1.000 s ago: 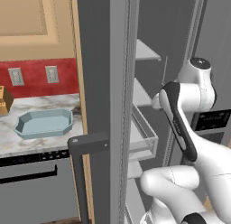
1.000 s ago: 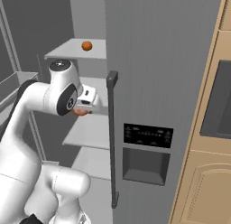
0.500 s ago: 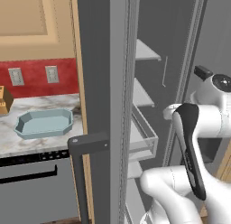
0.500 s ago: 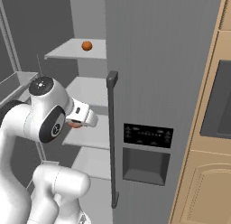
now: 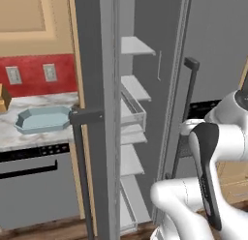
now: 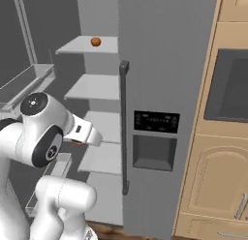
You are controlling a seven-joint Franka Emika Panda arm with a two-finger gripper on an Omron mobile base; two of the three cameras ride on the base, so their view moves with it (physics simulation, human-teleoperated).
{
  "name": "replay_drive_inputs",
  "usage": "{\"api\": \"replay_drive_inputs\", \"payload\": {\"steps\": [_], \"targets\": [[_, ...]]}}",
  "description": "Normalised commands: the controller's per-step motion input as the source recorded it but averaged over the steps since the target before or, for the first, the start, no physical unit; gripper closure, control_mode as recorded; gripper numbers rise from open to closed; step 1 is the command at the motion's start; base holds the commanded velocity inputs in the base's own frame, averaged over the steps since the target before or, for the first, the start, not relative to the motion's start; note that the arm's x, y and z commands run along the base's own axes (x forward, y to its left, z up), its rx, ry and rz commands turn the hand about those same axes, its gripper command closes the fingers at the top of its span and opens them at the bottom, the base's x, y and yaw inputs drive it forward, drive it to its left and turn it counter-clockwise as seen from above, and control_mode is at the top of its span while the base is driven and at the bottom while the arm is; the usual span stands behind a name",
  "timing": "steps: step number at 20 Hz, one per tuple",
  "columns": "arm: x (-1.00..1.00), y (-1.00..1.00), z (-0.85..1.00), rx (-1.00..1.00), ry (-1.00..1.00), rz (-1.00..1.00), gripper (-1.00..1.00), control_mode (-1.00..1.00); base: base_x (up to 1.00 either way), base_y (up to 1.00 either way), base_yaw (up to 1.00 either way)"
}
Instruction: Pick the tangerine and peach from the fridge and place them inside the tupperware on the counter.
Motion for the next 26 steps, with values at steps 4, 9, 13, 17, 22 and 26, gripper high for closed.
{"api": "replay_drive_inputs", "payload": {"steps": [4, 9, 13, 17, 22, 26], "targets": [[0.0, 0.0, 0.0, 0.0, 0.0, 0.0, 1.0, 1.0, -1.0, -0.01, -0.1], [0.0, 0.0, 0.0, 0.0, 0.0, 0.0, 1.0, 1.0, -0.99, 0.12, 0.02], [0.0, 0.0, 0.0, 0.0, 0.0, 0.0, 1.0, 1.0, -0.82, 0.56, 0.4], [0.0, 0.0, 0.0, 0.0, 0.0, 0.0, 1.0, 1.0, -0.68, 0.77, 0.59], [0.0, 0.0, 0.0, 0.0, 0.0, 0.0, 1.0, 1.0, -0.26, 0.82, 0.47], [0.0, 0.0, 0.0, 0.0, 0.0, 0.0, 1.0, 1.0, 0.35, 0.71, 0.01]]}}
